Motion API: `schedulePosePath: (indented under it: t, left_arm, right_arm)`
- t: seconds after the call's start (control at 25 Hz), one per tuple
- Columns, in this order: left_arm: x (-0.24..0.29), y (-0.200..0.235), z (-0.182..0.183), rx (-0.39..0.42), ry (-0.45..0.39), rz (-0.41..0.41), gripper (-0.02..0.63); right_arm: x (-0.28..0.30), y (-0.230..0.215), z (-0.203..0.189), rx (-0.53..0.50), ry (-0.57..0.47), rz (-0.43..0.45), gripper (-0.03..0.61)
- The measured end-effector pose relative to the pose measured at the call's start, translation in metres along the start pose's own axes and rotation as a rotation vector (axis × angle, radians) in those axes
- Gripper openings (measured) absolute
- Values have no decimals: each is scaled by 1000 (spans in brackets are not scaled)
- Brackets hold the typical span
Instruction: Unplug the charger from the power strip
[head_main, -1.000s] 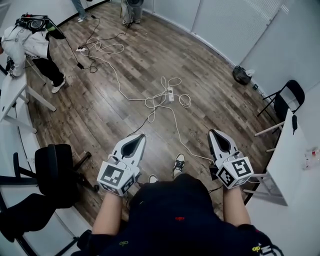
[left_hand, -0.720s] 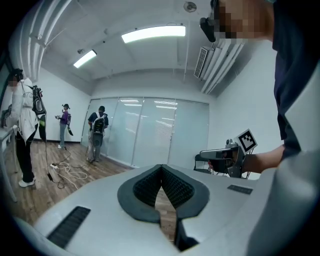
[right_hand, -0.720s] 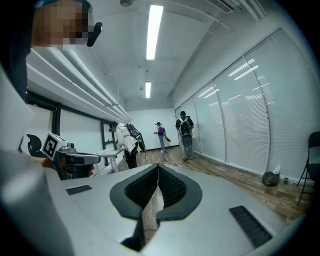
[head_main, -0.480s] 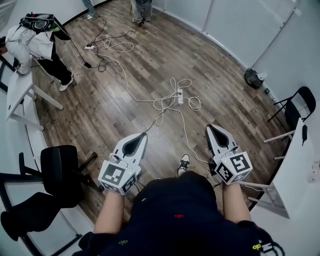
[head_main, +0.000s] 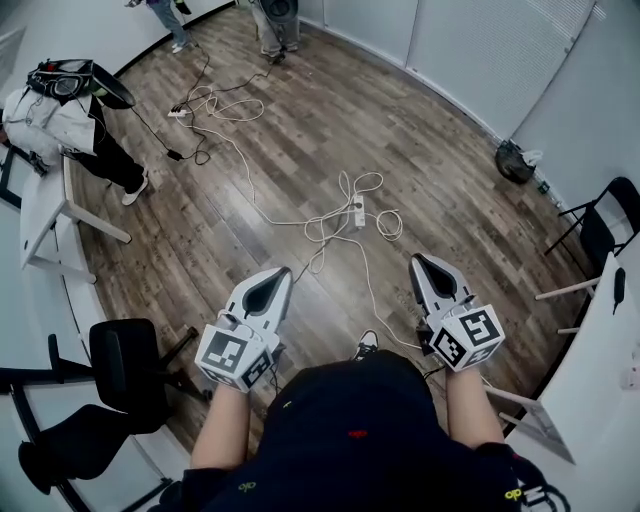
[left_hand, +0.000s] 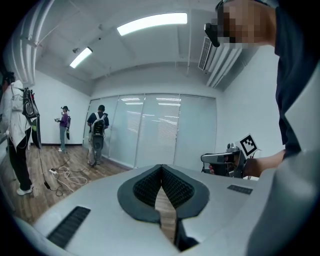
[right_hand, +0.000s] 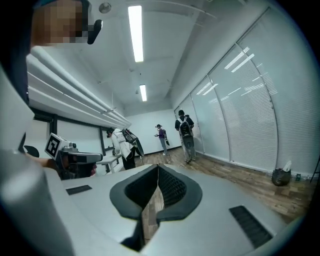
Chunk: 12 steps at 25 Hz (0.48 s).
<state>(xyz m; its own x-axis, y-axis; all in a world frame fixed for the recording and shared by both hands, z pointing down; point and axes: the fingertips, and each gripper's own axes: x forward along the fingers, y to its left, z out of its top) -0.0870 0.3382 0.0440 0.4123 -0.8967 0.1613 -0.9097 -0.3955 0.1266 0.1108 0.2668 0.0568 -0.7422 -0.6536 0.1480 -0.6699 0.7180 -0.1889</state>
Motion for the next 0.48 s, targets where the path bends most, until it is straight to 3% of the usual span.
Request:
schedulePosePath:
  t: [0.48]
  left_arm:
    - [123,-1,6,-13,39,42,20]
  right_arm:
    - [31,-132,4,43,33,-8,23]
